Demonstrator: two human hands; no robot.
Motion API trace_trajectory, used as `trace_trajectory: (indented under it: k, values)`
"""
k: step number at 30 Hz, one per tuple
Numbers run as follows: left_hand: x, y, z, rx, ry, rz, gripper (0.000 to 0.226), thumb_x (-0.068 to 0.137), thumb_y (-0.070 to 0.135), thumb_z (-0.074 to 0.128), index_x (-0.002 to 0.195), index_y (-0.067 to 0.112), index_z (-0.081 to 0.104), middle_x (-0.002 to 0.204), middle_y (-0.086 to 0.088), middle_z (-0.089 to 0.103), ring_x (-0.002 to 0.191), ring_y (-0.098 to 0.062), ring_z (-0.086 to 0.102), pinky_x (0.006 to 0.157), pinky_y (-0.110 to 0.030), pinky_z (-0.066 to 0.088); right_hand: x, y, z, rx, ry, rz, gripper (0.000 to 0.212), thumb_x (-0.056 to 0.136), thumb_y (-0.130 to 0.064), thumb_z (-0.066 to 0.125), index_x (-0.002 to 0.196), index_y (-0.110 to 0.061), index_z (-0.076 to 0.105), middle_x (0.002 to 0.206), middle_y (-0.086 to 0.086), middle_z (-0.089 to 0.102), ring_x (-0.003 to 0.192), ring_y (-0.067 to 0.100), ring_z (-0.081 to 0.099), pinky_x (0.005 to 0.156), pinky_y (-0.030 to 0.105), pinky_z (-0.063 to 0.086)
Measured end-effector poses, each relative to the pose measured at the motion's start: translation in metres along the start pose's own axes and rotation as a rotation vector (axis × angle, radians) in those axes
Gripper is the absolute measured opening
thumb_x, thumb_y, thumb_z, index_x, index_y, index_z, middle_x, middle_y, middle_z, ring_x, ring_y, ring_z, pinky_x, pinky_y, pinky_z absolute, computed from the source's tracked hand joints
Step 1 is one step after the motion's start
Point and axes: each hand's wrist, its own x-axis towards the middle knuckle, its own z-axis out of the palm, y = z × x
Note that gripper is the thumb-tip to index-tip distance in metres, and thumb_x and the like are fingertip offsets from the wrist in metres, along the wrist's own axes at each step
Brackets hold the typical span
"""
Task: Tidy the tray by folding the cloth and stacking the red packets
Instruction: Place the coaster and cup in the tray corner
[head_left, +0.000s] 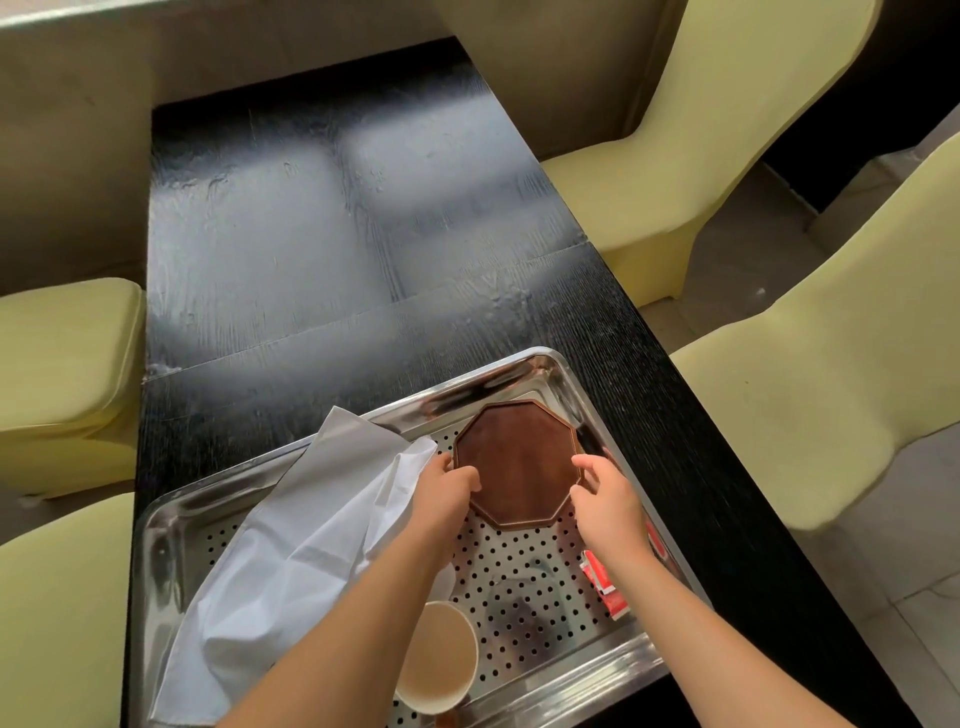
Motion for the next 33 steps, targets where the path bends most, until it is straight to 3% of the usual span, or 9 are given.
trace_trajectory:
  k: [3,6,8,11,17,19,24,29,33]
  values:
    - [0.000,0.001,0.000,0.010,-0.008,-0.015,0.036,0.073,-0.002,0.053,0.077,0.034,0.052,0.081,0.012,0.056,0.078,-0.009,0.058,0.076,-0.033,0.050,-0.007,0.001,0.002,0.003,0.015,0.002,0.044,0.095,-0.011,0.056,0.137,-0.024,0.053,0.140,0.003,0.056,0.118,0.015,0.058,0.094,0.034,0.052]
    - [-0.001,0.005,0.001,0.029,-0.019,-0.012,0.040,0.062,0.008,0.054,0.100,0.018,0.062,0.102,0.000,0.067,0.098,-0.021,0.064,0.097,-0.050,0.052,-0.006,0.000,0.005,-0.012,0.007,0.017,0.044,0.095,-0.012,0.056,0.138,-0.023,0.052,0.137,0.004,0.058,0.120,0.018,0.055,0.088,0.030,0.049]
    - [0.000,0.005,0.002,0.023,-0.020,0.000,0.039,0.061,0.007,0.054,0.096,0.017,0.065,0.092,0.002,0.073,0.090,-0.020,0.066,0.091,-0.051,0.055,-0.002,-0.002,0.006,-0.012,0.011,0.015,0.044,0.095,-0.013,0.057,0.138,-0.024,0.052,0.135,0.004,0.059,0.110,0.013,0.054,0.080,0.025,0.046]
    - [-0.001,0.007,0.002,0.035,-0.043,0.028,0.034,0.068,0.003,0.054,0.086,0.030,0.063,0.071,0.020,0.073,0.075,-0.006,0.067,0.065,-0.029,0.050,0.001,-0.005,0.005,0.002,0.007,0.029,0.045,0.095,-0.013,0.057,0.138,-0.025,0.052,0.136,0.004,0.059,0.121,0.017,0.055,0.091,0.034,0.049]
    - [-0.003,0.006,0.000,0.047,-0.049,0.039,0.037,0.072,0.001,0.054,0.086,0.035,0.062,0.077,0.014,0.074,0.078,-0.006,0.066,0.066,-0.026,0.047,0.000,-0.001,0.002,0.030,-0.021,0.025,0.045,0.094,-0.012,0.059,0.136,-0.025,0.054,0.140,0.003,0.056,0.131,0.018,0.050,0.103,0.040,0.048]
    - [-0.006,0.006,-0.001,0.074,-0.028,0.039,0.038,0.074,0.000,0.054,0.082,0.037,0.057,0.080,0.012,0.068,0.078,-0.008,0.062,0.066,-0.026,0.046,-0.002,-0.001,0.000,0.037,-0.034,0.020,0.045,0.093,-0.011,0.061,0.136,-0.024,0.055,0.141,0.004,0.055,0.132,0.019,0.050,0.103,0.042,0.049]
    - [-0.015,0.007,-0.006,0.165,-0.067,0.083,0.049,0.075,0.004,0.053,0.119,0.025,0.061,0.114,-0.002,0.069,0.096,-0.016,0.065,0.075,-0.031,0.050,-0.011,-0.003,-0.004,0.017,-0.039,-0.009,0.041,0.094,-0.012,0.059,0.134,-0.022,0.056,0.139,0.004,0.054,0.127,0.017,0.053,0.101,0.039,0.050]
    - [-0.030,0.009,-0.014,0.262,-0.067,0.132,0.068,0.078,0.008,0.055,0.145,0.021,0.046,0.144,-0.004,0.054,0.130,-0.023,0.052,0.107,-0.049,0.044,-0.022,-0.012,-0.008,0.025,-0.051,-0.024,0.039,0.094,-0.015,0.060,0.132,-0.024,0.057,0.132,0.003,0.057,0.113,0.017,0.060,0.095,0.042,0.055]
    - [-0.049,0.007,-0.026,0.301,-0.023,0.208,0.062,0.085,0.008,0.055,0.145,0.022,0.047,0.146,-0.002,0.051,0.126,-0.017,0.051,0.103,-0.039,0.046,-0.037,-0.013,-0.011,0.034,-0.097,-0.054,0.033,0.093,-0.017,0.060,0.126,-0.023,0.061,0.113,-0.009,0.065,0.098,0.006,0.061,0.080,0.024,0.050]
